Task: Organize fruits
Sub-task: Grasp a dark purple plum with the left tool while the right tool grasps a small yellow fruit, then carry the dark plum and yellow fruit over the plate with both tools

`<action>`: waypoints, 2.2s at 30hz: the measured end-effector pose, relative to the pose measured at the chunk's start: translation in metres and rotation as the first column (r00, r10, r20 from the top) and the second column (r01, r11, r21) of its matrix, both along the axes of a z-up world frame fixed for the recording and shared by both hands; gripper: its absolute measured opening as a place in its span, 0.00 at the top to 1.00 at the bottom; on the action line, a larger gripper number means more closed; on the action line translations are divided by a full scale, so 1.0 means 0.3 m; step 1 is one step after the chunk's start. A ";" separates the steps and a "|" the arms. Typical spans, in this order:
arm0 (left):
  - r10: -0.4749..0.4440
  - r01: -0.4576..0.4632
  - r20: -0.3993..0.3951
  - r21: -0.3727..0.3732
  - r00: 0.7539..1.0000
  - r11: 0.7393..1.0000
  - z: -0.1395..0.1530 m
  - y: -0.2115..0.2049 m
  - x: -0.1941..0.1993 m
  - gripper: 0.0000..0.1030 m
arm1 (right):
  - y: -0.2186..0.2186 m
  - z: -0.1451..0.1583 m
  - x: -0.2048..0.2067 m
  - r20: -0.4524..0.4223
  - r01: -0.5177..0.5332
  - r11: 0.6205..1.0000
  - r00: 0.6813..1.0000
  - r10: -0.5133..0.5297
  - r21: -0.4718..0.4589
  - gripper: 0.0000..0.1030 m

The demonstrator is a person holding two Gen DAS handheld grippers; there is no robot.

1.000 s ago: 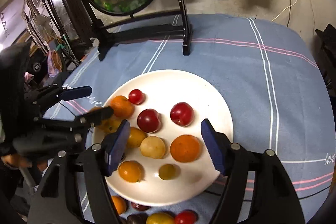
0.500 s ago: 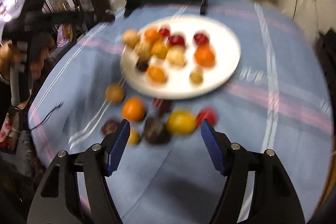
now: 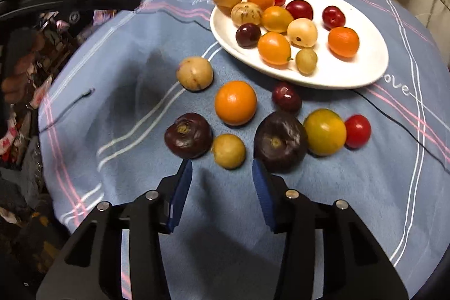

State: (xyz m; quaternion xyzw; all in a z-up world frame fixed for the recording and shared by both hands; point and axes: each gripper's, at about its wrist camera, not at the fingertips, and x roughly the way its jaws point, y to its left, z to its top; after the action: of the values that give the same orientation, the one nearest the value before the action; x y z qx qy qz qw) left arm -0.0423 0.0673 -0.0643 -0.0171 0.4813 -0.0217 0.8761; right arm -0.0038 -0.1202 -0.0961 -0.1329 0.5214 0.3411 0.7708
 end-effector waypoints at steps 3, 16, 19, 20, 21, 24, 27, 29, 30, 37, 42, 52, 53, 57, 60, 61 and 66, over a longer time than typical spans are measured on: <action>-0.004 0.004 -0.018 -0.006 1.000 1.000 -0.019 -0.004 -0.027 0.22 | 0.017 -0.029 0.016 -0.006 -0.022 1.000 1.000 0.021 -0.017 0.66; -0.272 0.273 -0.089 0.004 0.958 0.962 -0.147 -0.281 -0.072 0.22 | -0.161 0.054 0.004 -0.074 0.086 0.993 0.994 -0.080 0.083 0.75; -0.299 0.303 -0.118 0.019 0.947 0.953 -0.192 -0.330 -0.063 0.22 | -0.199 0.060 -0.013 -0.079 0.119 0.989 0.991 -0.112 0.087 0.75; -0.310 0.315 -0.131 0.019 0.942 0.949 -0.212 -0.346 -0.057 0.23 | -0.208 0.058 -0.015 -0.082 0.130 0.988 0.989 -0.123 0.089 0.75; -0.313 0.319 -0.140 0.024 0.939 0.947 -0.226 -0.356 -0.053 0.25 | -0.215 0.058 -0.020 -0.083 0.138 0.986 0.988 -0.130 0.090 0.75; -0.315 0.324 -0.191 0.019 0.930 0.946 -0.280 -0.366 -0.033 0.59 | -0.228 0.056 -0.031 -0.088 0.154 0.984 0.985 -0.146 0.092 0.75; -0.310 0.314 -0.185 -0.007 0.933 0.949 -0.272 -0.348 -0.035 0.59 | -0.242 0.065 -0.039 -0.085 0.162 0.982 0.984 -0.154 0.099 0.75; -0.312 0.316 -0.164 0.001 0.936 0.949 -0.248 -0.335 -0.046 0.59 | -0.246 0.073 -0.038 -0.083 0.163 0.981 0.984 -0.155 0.106 0.75; -0.307 0.310 -0.155 -0.003 0.939 0.951 -0.232 -0.324 -0.049 0.59 | -0.246 0.077 -0.039 -0.081 0.163 0.981 0.985 -0.155 0.109 0.75; -0.235 0.235 -0.025 -0.003 0.972 0.972 -0.049 -0.252 -0.009 0.59 | -0.229 0.169 0.009 -0.024 0.154 0.976 0.988 -0.152 0.154 0.75; -0.223 0.222 0.073 0.020 0.972 0.975 0.091 -0.236 0.082 0.59 | -0.218 0.306 0.095 0.070 0.146 0.965 0.984 -0.165 0.219 0.75; -0.233 0.223 0.137 0.080 0.963 0.971 0.183 -0.313 0.290 0.59 | -0.214 0.442 0.331 0.133 0.182 0.939 0.964 -0.228 0.291 0.75; -0.238 0.227 0.136 0.092 0.962 0.970 0.179 -0.322 0.311 0.59 | -0.213 0.440 0.347 0.133 0.185 0.939 0.964 -0.231 0.290 0.75; -0.243 0.232 0.125 0.096 0.962 0.968 0.155 -0.335 0.360 0.59 | -0.199 0.415 0.400 0.124 0.189 0.941 0.965 -0.231 0.279 0.75; -0.238 0.228 0.108 0.095 0.965 0.969 0.128 -0.332 0.396 0.59 | -0.187 0.391 0.435 0.112 0.191 0.946 0.967 -0.227 0.263 0.75; -0.236 0.226 0.103 0.095 0.966 0.969 0.122 -0.335 0.406 0.59 | -0.181 0.379 0.451 0.104 0.192 0.947 0.969 -0.225 0.258 0.75; -0.228 0.220 0.076 0.093 0.971 0.971 0.080 -0.328 0.456 0.59 | -0.163 0.329 0.504 0.080 0.197 0.952 0.972 -0.221 0.235 0.75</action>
State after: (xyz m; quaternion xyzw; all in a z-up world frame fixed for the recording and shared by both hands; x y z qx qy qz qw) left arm 0.0945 -0.0311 -0.0403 0.0752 0.4424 -0.1009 0.8880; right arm 0.1476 -0.1691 0.0026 -0.0065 0.4492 0.3068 0.8391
